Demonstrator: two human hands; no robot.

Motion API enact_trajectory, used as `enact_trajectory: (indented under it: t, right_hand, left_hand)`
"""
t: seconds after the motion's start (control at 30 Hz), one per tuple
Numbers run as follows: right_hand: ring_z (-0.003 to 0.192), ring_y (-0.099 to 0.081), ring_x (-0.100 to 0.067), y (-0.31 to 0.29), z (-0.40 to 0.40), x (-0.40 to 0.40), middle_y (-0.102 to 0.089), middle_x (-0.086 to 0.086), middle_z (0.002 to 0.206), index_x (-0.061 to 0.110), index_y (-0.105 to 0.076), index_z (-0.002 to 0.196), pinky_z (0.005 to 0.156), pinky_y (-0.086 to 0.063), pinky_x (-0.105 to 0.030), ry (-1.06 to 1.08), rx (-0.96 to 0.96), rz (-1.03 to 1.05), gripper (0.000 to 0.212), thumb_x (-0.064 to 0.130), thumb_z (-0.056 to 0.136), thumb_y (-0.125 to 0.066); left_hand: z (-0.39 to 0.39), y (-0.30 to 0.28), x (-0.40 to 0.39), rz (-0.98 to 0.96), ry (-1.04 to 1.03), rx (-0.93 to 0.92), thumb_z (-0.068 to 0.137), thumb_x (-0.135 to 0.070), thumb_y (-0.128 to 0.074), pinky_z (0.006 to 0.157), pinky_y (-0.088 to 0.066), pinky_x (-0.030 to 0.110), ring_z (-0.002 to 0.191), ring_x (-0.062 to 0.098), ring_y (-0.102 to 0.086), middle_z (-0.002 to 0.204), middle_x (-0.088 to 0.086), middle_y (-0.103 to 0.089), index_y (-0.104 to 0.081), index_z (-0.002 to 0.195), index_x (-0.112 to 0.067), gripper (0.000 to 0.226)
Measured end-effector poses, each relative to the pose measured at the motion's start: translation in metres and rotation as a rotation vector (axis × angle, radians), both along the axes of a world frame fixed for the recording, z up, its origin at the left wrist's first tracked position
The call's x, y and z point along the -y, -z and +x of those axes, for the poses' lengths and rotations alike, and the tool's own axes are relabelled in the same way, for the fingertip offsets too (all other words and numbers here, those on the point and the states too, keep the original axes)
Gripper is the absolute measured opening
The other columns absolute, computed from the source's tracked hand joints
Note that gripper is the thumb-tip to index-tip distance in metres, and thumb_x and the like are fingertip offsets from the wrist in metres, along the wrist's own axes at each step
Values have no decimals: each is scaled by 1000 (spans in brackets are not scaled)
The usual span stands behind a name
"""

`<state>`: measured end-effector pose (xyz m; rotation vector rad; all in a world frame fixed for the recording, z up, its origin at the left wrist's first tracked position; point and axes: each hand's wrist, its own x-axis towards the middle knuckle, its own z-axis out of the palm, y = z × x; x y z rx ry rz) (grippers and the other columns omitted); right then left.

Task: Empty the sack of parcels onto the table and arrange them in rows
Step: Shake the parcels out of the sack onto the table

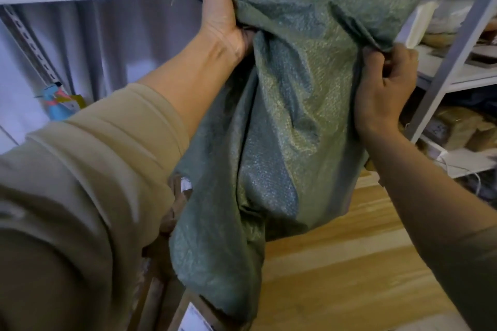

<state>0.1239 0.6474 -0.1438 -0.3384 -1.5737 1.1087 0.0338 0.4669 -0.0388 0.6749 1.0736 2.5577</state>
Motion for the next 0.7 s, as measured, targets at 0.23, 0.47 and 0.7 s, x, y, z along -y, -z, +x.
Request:
enact_trajectory:
  t: [0.23, 0.47, 0.7]
  right_hand:
    - [73, -43, -1, -4, -5, 26, -44, 6, 85, 37, -37, 74, 85, -41, -54, 168, -40, 67, 17, 44, 86, -46]
    - [80, -46, -15, 0, -5, 44, -49, -7, 90, 38, -37, 77, 83, -42, -58, 253, -26, 103, 15, 42, 88, -46]
    - [81, -46, -17, 8, -15, 41, -48, -6, 88, 38, -38, 80, 84, -41, -60, 207, -36, 102, 11, 39, 88, -46]
  left_hand:
    - [-19, -3, 21, 44, 104, 10, 97, -23, -42, 90, -51, 57, 87, 33, -60, 86, 17, -60, -56, 90, -5, 24]
    - [-36, 1, 28, 84, 223, 12, 93, -23, -40, 92, -48, 51, 86, 32, -58, 84, 15, -57, -54, 86, -6, 24]
    - [-42, 6, 27, 132, 166, 41, 91, -22, -41, 90, -53, 48, 87, 32, -61, 86, 15, -62, -58, 88, -5, 24]
